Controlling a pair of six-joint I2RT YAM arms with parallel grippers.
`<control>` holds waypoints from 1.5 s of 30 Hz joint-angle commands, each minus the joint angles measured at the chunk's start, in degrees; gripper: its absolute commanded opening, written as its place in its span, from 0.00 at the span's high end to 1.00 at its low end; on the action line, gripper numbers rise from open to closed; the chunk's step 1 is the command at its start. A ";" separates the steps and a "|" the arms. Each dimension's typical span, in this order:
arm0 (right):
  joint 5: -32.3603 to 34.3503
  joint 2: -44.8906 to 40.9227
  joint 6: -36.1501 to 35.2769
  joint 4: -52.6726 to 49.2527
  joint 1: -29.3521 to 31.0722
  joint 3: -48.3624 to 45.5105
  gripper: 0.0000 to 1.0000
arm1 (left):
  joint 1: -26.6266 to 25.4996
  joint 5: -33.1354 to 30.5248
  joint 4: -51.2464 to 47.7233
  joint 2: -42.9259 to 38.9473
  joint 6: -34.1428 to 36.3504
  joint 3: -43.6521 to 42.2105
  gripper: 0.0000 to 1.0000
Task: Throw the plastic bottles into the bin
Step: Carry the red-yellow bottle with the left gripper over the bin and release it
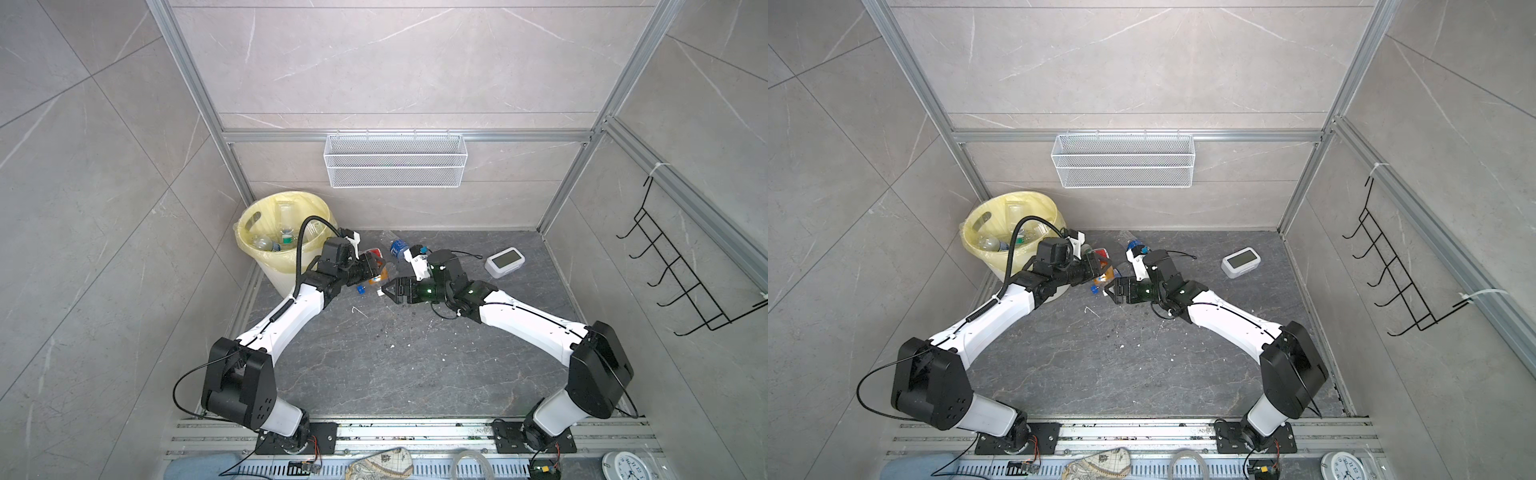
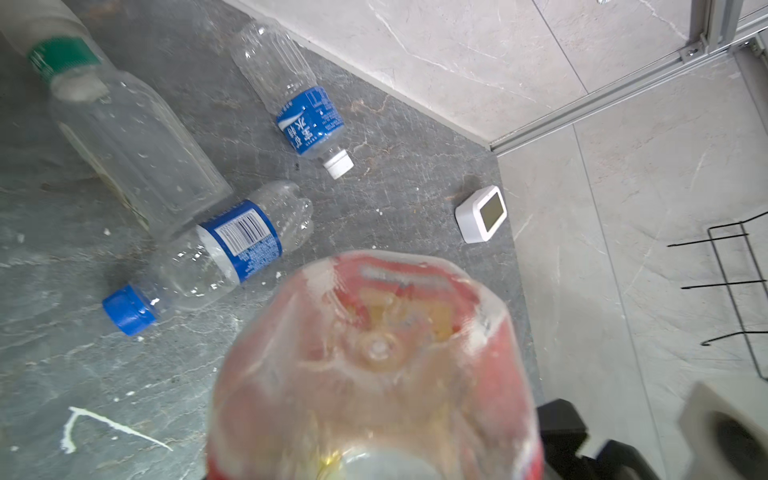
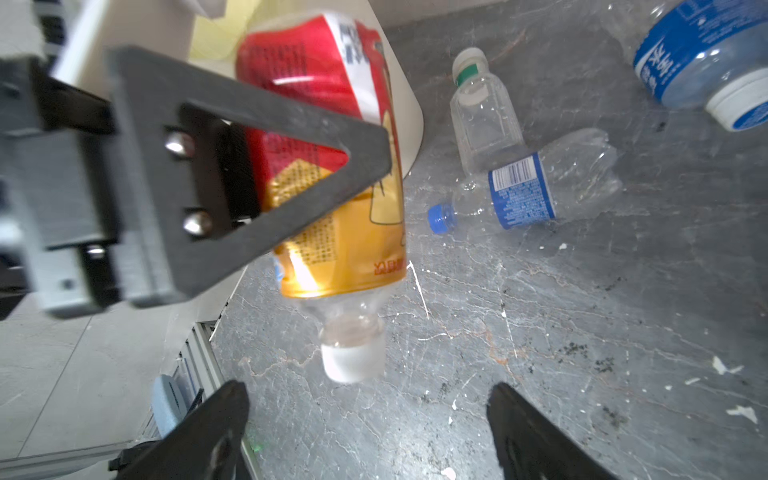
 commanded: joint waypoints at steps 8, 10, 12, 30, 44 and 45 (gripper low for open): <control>3.25 -2.42 -5.16 -4.59 -0.50 4.76 0.01 | 0.55 -10.98 -10.92 -4.86 11.51 11.58 0.67; 3.91 -2.33 -5.28 -4.27 -0.70 5.51 0.01 | 0.94 -13.22 -14.29 -5.14 12.88 15.32 0.67; 4.46 -1.72 -5.50 -4.38 -0.75 7.10 0.01 | 1.74 -15.16 -19.22 -4.52 14.06 20.52 0.67; 3.24 3.67 -4.53 -7.05 1.24 20.65 0.01 | 11.57 -29.49 -27.69 -5.36 22.68 46.39 0.67; 3.11 1.33 -4.91 -8.45 1.65 16.47 0.01 | 20.11 -14.14 -29.23 1.42 14.16 41.59 0.00; 3.10 1.52 -4.89 -8.45 1.68 16.42 0.01 | 20.08 -14.09 -29.28 1.09 14.10 41.75 0.00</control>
